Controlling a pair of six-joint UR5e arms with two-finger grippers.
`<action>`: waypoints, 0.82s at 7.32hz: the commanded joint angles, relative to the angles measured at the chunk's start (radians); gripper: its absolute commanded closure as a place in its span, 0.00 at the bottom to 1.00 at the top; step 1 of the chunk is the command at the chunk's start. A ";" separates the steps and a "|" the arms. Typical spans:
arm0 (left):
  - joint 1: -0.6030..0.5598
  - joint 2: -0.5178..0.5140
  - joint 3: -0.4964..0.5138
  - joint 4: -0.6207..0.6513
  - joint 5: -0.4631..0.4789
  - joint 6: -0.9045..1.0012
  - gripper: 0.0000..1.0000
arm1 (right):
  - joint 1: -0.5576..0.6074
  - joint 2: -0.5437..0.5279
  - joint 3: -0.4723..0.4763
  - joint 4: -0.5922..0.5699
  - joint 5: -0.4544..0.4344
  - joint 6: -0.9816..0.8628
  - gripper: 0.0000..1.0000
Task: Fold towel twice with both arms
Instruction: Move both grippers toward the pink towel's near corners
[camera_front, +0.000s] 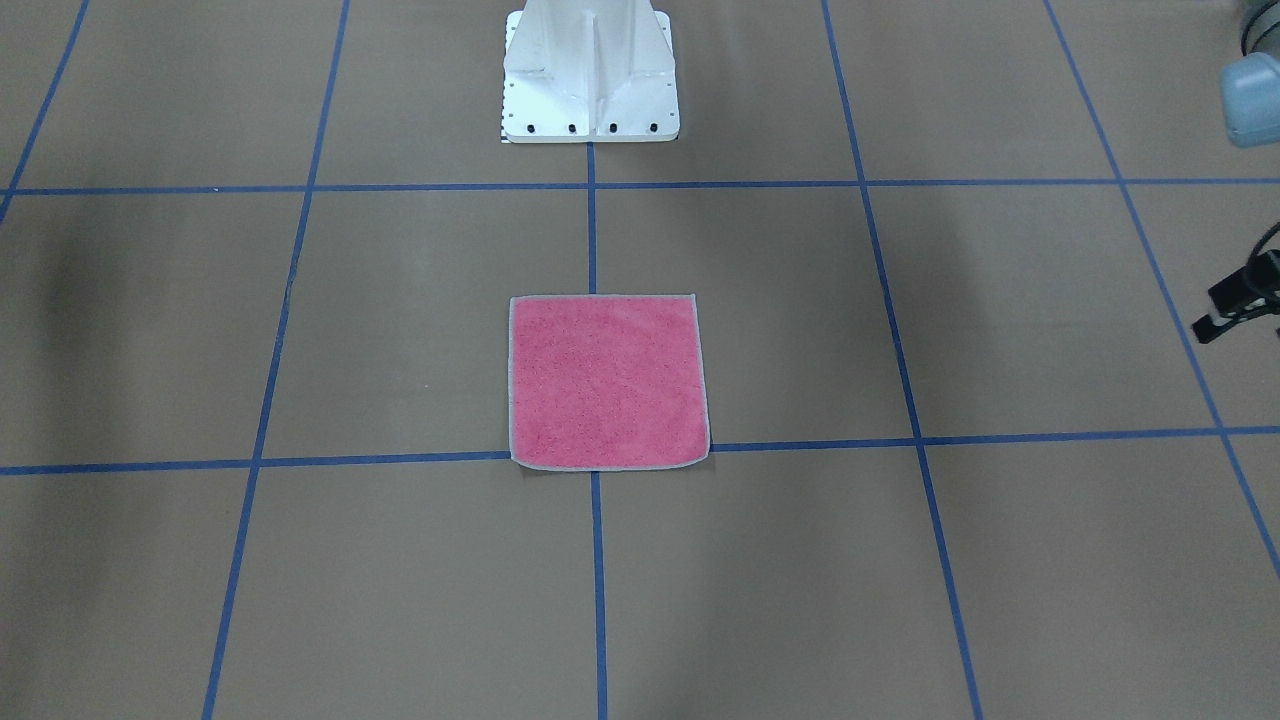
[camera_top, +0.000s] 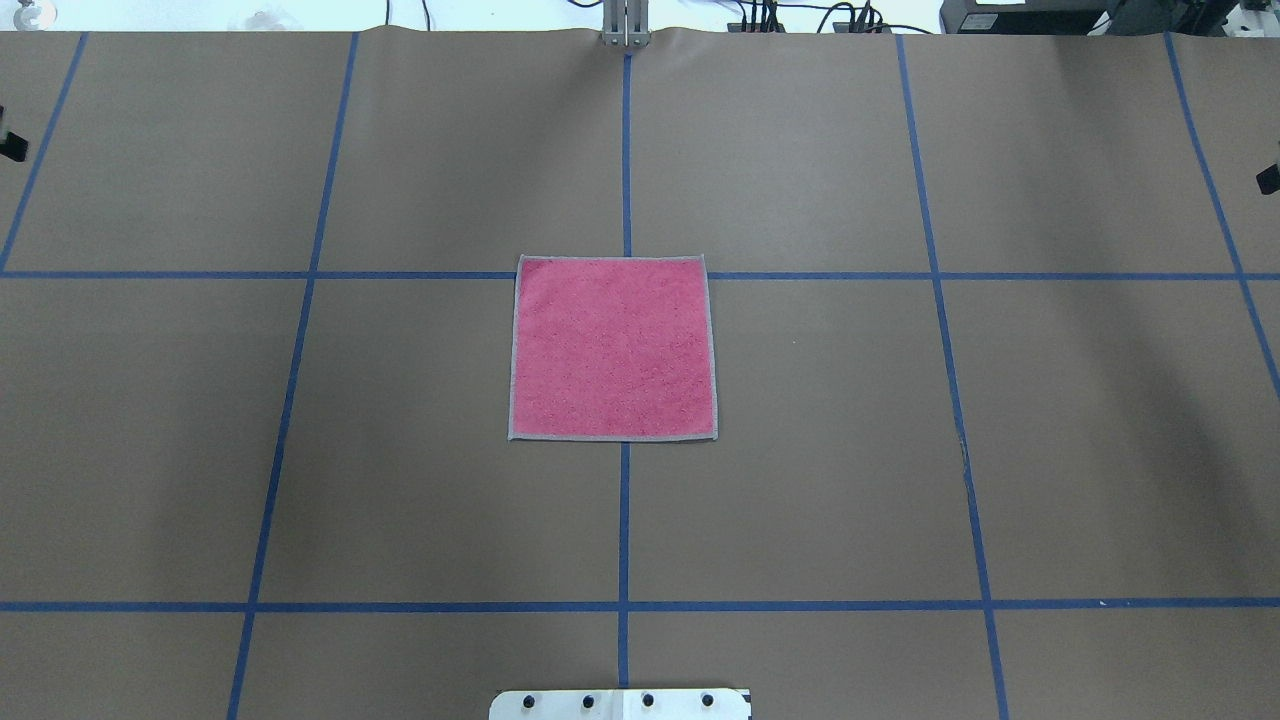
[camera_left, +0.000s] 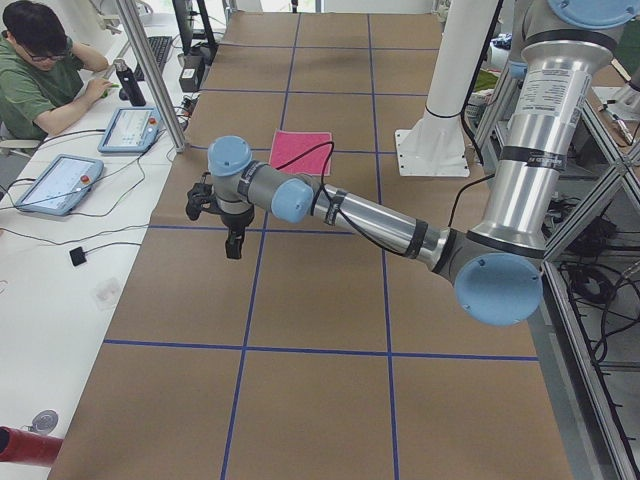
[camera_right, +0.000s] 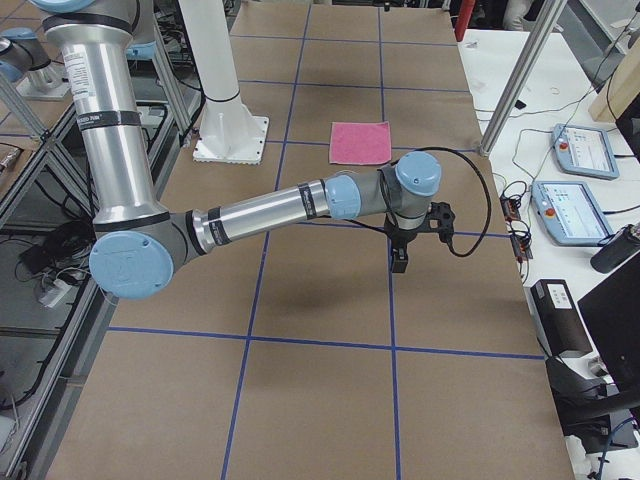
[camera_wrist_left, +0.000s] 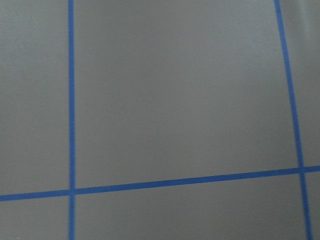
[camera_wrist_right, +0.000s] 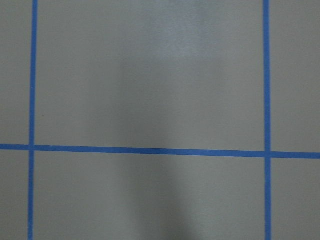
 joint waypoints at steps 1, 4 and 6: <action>0.238 -0.064 0.002 -0.169 0.002 -0.393 0.00 | -0.067 0.074 0.013 0.003 0.031 0.168 0.01; 0.390 -0.106 0.003 -0.436 0.124 -0.844 0.00 | -0.231 0.096 -0.022 0.483 0.008 0.753 0.01; 0.474 -0.147 -0.007 -0.441 0.192 -1.018 0.00 | -0.381 0.093 -0.024 0.735 -0.113 1.117 0.01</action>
